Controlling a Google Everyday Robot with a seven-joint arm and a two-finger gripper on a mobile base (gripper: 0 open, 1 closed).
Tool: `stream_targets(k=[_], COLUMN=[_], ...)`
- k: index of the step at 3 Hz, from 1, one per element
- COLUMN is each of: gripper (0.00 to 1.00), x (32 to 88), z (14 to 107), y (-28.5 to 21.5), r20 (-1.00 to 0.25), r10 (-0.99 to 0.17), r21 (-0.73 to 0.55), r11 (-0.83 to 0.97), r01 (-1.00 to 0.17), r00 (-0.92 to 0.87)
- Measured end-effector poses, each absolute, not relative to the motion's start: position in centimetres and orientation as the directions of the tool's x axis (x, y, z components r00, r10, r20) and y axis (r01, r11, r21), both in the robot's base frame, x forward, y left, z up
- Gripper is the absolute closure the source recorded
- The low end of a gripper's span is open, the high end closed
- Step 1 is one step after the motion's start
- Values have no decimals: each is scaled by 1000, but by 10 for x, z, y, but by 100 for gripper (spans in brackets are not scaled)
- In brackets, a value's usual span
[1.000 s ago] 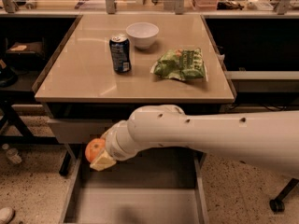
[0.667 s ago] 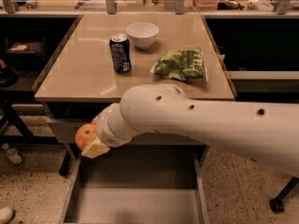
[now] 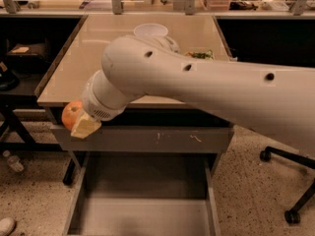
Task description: Pick orange from middle drawer and place on counter
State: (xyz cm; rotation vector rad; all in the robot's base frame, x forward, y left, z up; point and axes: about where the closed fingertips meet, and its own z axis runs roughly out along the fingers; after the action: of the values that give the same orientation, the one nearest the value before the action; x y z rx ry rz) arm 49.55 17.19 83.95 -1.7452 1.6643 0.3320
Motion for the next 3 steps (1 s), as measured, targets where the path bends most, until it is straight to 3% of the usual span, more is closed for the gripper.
stream_targets(k=[3], gripper=[100], x=[573], z=[884], y=[209], r20=[-575], r10=[-791], r21=[-287], r11=[-45], r01=[-957], r00=[209])
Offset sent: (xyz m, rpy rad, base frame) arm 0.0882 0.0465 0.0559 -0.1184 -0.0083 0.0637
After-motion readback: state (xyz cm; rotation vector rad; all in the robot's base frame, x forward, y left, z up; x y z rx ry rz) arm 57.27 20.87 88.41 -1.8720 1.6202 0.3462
